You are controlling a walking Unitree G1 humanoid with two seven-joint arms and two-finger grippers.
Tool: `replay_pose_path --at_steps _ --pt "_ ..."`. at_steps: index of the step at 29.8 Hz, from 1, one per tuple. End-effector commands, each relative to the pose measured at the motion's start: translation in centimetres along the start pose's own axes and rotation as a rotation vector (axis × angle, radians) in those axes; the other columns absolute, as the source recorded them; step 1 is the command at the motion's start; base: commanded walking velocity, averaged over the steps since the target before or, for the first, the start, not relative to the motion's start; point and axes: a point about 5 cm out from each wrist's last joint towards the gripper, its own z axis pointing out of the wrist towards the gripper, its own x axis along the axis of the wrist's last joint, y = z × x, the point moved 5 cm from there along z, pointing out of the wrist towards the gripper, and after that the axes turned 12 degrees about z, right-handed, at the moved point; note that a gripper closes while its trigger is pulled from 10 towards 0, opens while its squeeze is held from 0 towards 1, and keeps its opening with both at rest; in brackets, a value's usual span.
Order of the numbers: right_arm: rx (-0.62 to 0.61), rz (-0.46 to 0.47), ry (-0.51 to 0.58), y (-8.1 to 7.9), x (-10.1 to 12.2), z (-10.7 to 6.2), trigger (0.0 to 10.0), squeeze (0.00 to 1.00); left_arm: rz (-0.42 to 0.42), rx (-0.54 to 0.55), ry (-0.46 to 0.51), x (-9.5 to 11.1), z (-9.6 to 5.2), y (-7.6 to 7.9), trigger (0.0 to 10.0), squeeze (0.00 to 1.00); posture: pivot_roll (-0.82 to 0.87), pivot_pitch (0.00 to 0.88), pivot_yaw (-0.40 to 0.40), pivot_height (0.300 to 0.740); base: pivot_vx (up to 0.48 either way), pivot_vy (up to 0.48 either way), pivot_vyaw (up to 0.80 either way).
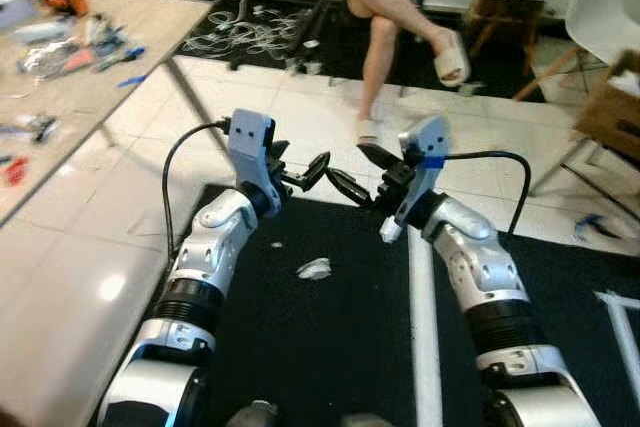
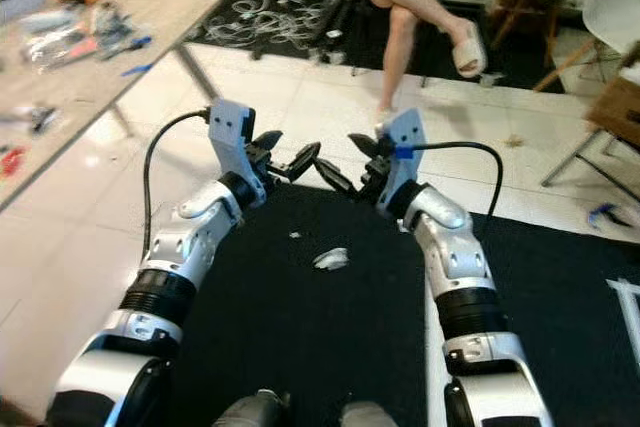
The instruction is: Picking trash to rubbish bin
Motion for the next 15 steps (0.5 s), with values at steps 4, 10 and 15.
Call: replay_pose_path --at_steps 4,10,15 --pt "0.001 0.006 -0.006 -0.02 -0.26 -0.06 10.0 0.0 0.005 -0.01 -0.004 -0.14 0.13 0.36 10.0 0.0 -0.08 0.0 0.002 0.74 0.0 0.0 0.77" --pt "0.0 0.007 -0.006 0.01 -0.34 -0.12 10.0 0.0 -0.001 -0.012 -0.006 -0.29 0.12 0.48 10.0 0.0 -0.09 0.0 0.006 0.74 0.0 0.0 0.77" --pt "0.0 0.007 -0.007 0.07 -0.36 -0.14 10.0 0.0 -0.002 -0.015 -0.005 -0.31 0.16 0.53 10.0 0.0 -0.1 0.0 0.011 0.74 0.0 0.0 0.77"
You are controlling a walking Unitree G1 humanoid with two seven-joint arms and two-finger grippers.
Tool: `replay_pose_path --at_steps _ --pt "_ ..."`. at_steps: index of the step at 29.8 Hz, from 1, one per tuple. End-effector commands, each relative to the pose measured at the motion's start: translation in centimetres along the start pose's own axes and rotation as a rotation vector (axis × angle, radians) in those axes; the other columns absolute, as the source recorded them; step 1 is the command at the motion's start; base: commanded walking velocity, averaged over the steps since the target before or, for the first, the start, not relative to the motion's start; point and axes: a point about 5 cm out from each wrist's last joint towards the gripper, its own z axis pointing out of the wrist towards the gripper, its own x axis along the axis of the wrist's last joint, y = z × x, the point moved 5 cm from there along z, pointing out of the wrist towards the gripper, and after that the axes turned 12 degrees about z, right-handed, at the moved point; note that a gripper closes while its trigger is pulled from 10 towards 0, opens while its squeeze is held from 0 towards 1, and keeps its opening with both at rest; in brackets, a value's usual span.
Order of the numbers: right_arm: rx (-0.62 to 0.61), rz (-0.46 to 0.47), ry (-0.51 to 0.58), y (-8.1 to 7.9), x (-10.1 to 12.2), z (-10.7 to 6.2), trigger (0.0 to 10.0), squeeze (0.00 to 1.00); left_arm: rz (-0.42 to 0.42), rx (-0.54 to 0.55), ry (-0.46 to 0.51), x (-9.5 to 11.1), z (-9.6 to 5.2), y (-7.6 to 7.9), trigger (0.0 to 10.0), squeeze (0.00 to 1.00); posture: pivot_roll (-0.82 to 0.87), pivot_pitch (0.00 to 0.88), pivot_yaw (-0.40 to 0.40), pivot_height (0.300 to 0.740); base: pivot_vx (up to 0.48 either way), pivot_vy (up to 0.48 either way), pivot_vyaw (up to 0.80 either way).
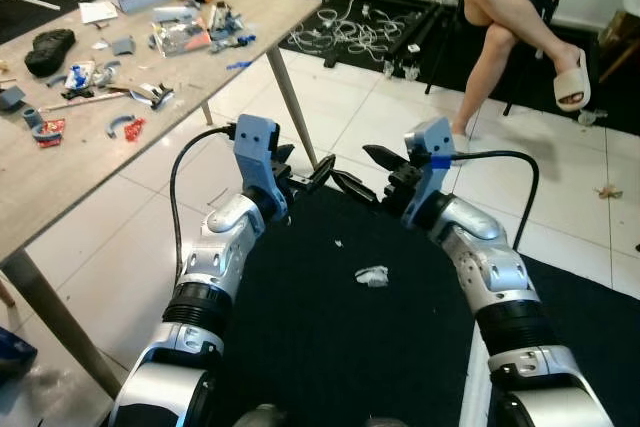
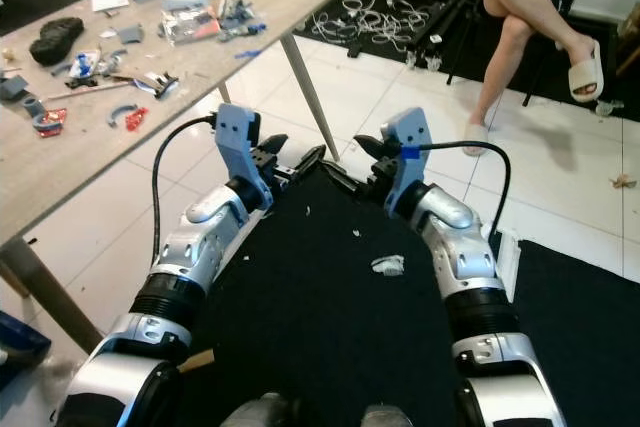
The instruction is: Picking trash to rubbish bin
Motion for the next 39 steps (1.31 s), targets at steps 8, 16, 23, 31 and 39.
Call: replay_pose_path --at_steps 8,16,23,31,39 --pt "0.012 0.011 -0.011 -0.6 -0.7 0.4 10.0 0.0 0.011 -0.014 -0.009 -0.3 -0.2 0.1 10.0 0.0 -0.11 0.0 0.032 0.74 0.0 0.0 0.77" --pt "0.004 0.012 0.046 -1.4 0.0 0.7 10.0 0.0 0.034 -0.019 -0.007 0.0 -0.8 -0.4 10.0 0.0 -0.07 0.0 0.074 0.74 0.0 0.0 0.66" --pt "-0.003 -0.008 0.048 -1.5 0.1 0.8 10.0 0.0 0.043 -0.016 -0.009 0.0 -1.0 -0.6 10.0 0.0 -0.07 0.0 0.088 0.74 0.0 0.0 0.0" --pt "-0.007 -0.011 0.048 -1.4 0.1 0.8 10.0 0.0 0.046 -0.017 -0.007 0.1 -0.9 -0.5 10.0 0.0 -0.07 0.0 0.067 0.74 0.0 0.0 0.0" --pt "-0.011 -0.011 0.046 -1.4 0.1 0.8 10.0 0.0 0.076 -0.048 0.006 0.3 -0.9 -0.1 10.0 0.0 -0.06 0.0 0.05 0.74 0.161 0.0 0.0"
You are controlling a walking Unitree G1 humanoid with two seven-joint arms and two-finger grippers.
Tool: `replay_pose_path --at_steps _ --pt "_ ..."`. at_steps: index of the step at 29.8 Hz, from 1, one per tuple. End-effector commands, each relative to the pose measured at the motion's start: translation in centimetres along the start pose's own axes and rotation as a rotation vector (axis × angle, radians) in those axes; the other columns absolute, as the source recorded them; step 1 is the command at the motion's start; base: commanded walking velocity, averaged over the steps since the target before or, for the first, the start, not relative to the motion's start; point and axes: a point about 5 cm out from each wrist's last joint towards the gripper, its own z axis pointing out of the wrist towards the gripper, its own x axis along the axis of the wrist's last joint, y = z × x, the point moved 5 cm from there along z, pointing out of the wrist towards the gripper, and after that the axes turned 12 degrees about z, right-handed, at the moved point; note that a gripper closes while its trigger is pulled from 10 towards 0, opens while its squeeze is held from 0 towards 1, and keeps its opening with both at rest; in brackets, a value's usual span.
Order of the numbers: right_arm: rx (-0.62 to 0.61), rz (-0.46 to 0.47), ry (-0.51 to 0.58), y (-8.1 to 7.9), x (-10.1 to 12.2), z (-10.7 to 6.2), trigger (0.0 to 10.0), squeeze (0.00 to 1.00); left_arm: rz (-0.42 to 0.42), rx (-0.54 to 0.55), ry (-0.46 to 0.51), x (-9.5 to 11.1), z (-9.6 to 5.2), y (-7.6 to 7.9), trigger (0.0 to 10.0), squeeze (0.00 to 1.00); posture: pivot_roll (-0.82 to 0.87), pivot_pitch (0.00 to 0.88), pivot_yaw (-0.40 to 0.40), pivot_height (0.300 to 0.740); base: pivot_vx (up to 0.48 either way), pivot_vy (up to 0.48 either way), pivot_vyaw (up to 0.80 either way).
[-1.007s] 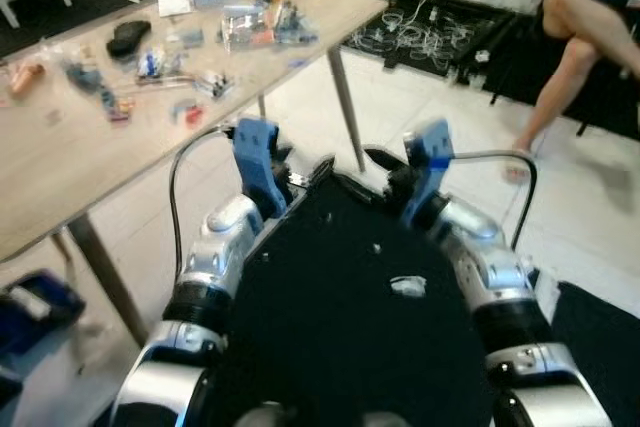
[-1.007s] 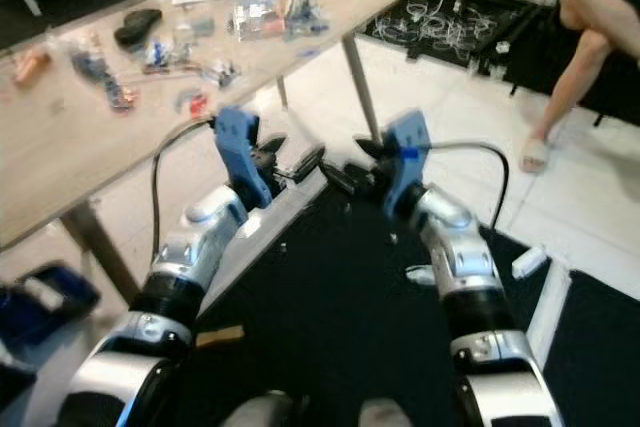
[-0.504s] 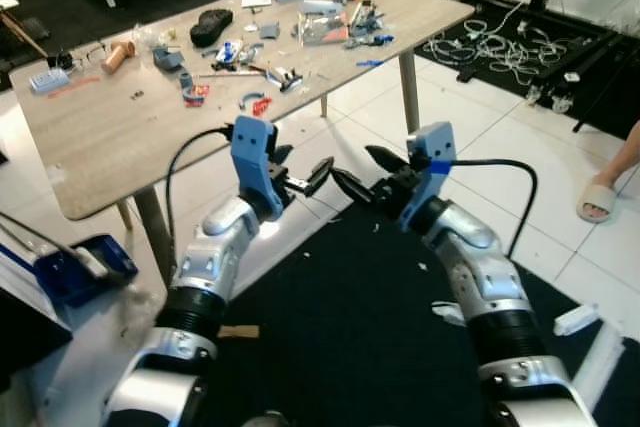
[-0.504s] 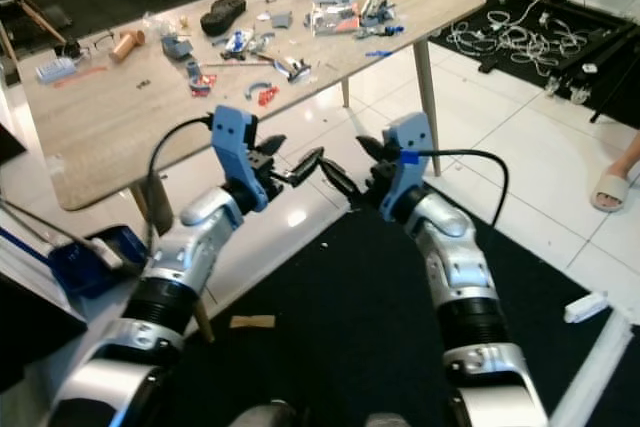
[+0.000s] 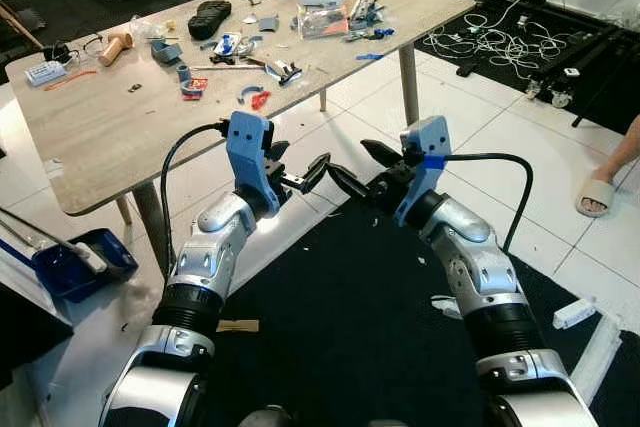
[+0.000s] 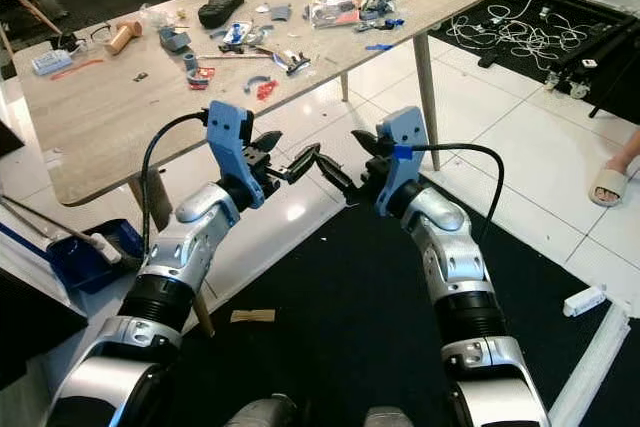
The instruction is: Picking trash to rubbish bin
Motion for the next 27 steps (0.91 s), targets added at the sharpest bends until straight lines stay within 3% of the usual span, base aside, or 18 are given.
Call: replay_pose_path --at_steps 1,27 --pt "0.022 -0.012 0.008 -0.72 0.13 0.29 10.0 0.0 0.042 -0.033 0.001 0.13 -0.25 0.27 10.0 0.0 -0.06 0.0 0.051 0.74 0.345 0.0 0.0" --pt "0.011 0.007 0.006 -0.37 -0.18 -0.1 10.0 0.0 0.032 -0.05 0.014 -0.1 -0.24 0.97 10.0 0.0 -0.08 0.0 0.029 0.74 0.39 0.0 0.0"
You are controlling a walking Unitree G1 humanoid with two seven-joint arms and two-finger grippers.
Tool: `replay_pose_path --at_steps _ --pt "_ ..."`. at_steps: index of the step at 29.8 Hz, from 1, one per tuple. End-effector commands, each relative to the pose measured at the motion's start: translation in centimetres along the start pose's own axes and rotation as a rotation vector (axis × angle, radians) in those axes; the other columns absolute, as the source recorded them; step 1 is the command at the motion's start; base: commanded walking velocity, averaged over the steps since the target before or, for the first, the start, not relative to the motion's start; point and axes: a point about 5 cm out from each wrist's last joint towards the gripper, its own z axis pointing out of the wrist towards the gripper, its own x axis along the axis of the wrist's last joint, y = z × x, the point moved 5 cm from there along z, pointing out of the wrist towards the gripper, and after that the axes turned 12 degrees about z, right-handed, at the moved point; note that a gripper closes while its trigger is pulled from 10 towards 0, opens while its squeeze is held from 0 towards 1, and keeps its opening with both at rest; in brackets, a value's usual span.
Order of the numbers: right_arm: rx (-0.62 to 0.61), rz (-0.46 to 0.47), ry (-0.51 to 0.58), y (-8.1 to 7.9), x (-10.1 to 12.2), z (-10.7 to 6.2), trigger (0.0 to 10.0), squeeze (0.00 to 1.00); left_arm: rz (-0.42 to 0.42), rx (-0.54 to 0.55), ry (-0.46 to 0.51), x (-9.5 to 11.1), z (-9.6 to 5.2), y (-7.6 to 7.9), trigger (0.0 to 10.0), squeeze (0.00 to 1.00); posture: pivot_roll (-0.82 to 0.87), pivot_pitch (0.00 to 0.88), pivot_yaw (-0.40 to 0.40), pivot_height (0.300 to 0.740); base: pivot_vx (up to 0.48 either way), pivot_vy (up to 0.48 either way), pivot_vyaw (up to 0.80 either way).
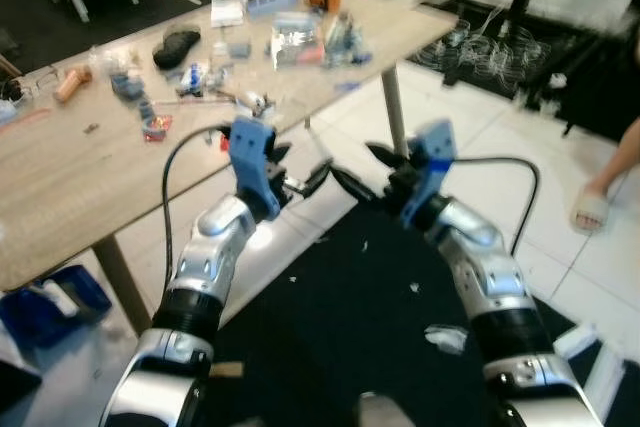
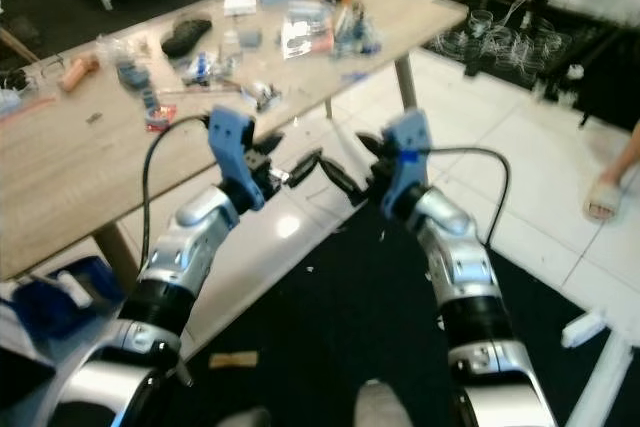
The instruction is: Picking trash to rubbish bin
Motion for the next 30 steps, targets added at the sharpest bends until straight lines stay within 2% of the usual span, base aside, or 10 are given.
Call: replay_pose_path --at_steps 1,30 --pt "0.024 0.014 -0.006 -0.79 -0.4 0.48 10.0 0.0 0.001 -0.007 -0.015 -0.51 -0.19 0.12 10.0 0.0 -0.08 0.0 0.028 0.74 0.394 0.0 0.0" --pt "0.022 0.02 -0.015 -0.61 -0.55 0.37 10.0 0.0 0.007 -0.007 -0.011 -0.52 -0.15 0.18 10.0 0.0 -0.08 0.0 0.021 0.74 0.411 0.0 0.01"
